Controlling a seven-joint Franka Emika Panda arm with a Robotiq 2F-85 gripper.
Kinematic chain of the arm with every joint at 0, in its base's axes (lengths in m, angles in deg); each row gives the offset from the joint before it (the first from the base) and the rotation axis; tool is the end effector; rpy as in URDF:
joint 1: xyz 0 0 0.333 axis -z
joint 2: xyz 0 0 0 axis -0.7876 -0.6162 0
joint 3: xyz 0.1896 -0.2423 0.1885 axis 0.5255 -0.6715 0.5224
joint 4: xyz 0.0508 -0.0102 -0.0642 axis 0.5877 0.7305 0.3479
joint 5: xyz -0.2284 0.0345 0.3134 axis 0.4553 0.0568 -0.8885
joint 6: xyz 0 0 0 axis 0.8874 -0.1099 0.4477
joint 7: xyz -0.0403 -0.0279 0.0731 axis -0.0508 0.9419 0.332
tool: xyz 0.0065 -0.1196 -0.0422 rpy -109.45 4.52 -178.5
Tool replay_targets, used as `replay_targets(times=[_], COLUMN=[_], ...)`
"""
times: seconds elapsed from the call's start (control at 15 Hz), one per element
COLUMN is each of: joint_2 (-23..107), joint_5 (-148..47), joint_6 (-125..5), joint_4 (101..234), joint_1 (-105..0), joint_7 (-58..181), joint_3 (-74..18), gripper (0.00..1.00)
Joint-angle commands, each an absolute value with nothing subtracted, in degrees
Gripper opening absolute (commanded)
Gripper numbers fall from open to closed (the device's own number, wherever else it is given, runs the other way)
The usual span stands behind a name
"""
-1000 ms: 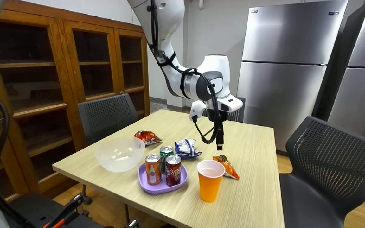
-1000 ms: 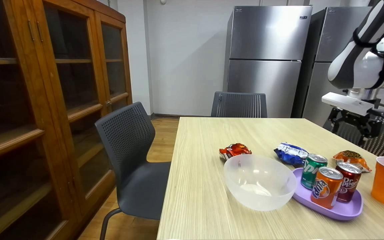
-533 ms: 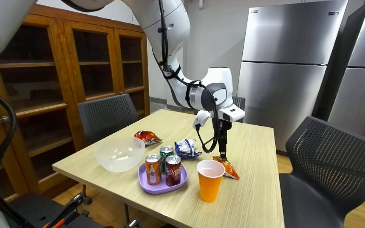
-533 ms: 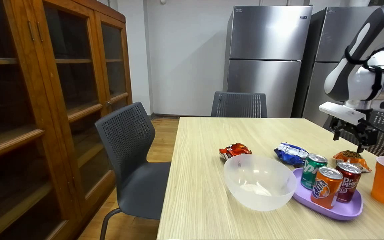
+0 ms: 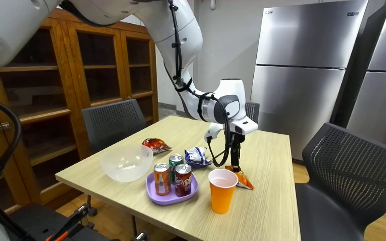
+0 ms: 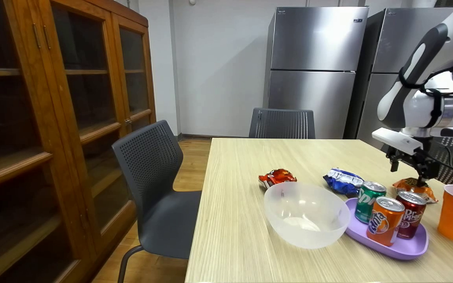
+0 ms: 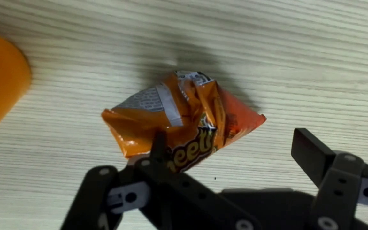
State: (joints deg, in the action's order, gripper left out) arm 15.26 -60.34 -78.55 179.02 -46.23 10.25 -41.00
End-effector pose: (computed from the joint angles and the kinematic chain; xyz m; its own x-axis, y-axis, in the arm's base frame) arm 0.6393 -0.2493 0.1640 0.1709 -0.9677 0.1853 -0.9826 -0.1813 -0.0404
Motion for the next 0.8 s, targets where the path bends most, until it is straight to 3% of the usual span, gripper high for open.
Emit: replay_targets(times=[0.0, 0.2, 0.27, 0.33, 0.73], joint_2=[13.57, 13.38, 13.44, 13.5, 14.3], joint_5=[-61.41, -61.46, -61.52, -61.52, -61.44], joint_6=[-77.65, -77.75, -77.82, -77.84, -78.29], joint_4=[176.34, 176.05, 176.09, 176.11, 177.1], joint_1=[-46.9, -46.85, -46.8, -46.79, -47.02], joint_7=[8.63, 8.48, 8.51, 8.52, 8.88], joint_3=[-41.59, -41.49, -41.4, -41.37, -41.23], gripper=[1.0, 1.0, 0.75, 0.74, 0.27])
